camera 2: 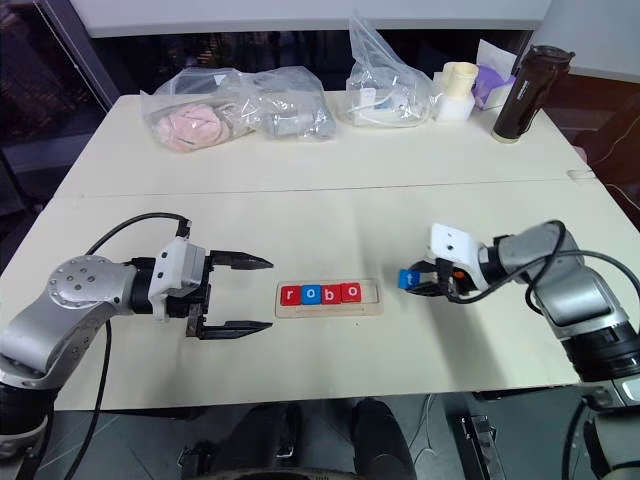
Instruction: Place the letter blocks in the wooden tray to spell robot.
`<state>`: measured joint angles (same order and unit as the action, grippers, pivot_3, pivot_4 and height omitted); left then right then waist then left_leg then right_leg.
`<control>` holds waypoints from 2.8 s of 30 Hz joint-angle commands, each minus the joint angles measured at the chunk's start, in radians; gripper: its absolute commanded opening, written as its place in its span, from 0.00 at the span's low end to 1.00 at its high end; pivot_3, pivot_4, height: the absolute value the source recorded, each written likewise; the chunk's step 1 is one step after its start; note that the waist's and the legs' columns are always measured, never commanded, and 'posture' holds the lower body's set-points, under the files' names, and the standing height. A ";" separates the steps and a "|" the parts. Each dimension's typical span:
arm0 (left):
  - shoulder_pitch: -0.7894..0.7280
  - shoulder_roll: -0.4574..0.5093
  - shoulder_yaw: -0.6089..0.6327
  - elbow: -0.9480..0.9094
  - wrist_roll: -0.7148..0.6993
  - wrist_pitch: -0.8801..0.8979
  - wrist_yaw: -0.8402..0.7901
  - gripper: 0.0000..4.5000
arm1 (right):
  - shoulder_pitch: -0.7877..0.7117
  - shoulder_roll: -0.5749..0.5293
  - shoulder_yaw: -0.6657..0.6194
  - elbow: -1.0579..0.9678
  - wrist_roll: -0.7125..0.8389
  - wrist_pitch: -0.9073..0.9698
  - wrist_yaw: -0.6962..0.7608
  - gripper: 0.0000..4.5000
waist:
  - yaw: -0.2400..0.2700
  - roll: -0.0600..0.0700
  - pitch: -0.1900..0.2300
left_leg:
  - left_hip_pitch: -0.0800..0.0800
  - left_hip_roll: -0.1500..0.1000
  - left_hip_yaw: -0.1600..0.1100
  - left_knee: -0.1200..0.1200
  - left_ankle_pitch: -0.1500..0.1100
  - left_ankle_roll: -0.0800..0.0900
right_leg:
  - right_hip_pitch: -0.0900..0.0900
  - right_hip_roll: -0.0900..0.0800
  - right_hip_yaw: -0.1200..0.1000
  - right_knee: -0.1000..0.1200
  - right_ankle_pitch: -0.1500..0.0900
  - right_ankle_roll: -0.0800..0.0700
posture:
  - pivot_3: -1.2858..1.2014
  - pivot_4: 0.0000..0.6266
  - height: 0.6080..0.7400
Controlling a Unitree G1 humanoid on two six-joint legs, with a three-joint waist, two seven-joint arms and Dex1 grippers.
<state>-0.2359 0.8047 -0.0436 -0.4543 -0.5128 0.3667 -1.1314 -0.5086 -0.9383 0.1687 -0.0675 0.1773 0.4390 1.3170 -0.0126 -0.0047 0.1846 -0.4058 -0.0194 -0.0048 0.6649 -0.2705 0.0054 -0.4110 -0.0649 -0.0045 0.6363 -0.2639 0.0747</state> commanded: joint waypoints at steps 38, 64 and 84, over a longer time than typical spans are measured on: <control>0.049 -0.007 0.022 -0.068 -0.013 -0.008 0.060 1.00 | -0.116 0.115 0.201 0.061 -0.142 -0.022 0.046 0.25 | 0.016 0.000 0.000 | -0.002 -0.001 0.000 -0.001 0.000 0.000 | -0.002 -0.001 0.000 -0.002 0.002 0.001 | 0.52 0.24 1.00; 0.052 -0.010 0.024 -0.072 -0.013 -0.008 0.066 1.00 | -0.096 0.135 0.220 -0.012 -0.153 0.039 0.044 0.25 | 0.017 0.000 0.000 | -0.002 -0.001 0.000 -0.001 0.000 0.000 | -0.001 -0.001 0.000 -0.001 0.002 0.001 | 0.52 0.24 1.00; 0.054 -0.009 0.020 -0.069 -0.010 -0.014 0.060 1.00 | -0.111 0.117 0.157 -0.085 -0.107 0.095 0.041 0.98 | 0.017 0.000 0.000 | -0.002 -0.001 0.000 -0.001 0.000 0.000 | -0.001 -0.001 0.000 -0.001 0.002 0.001 | 0.52 0.24 1.00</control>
<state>-0.1782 0.7937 -0.0441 -0.4950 -0.5127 0.3654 -1.0686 -0.6038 -0.8057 0.3738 -0.0983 0.0414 0.5176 1.3595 0.0046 -0.0049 0.1843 -0.4075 -0.0206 -0.0046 0.6643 -0.2706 0.0055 -0.4124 -0.0655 -0.0049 0.6349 -0.2616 0.0756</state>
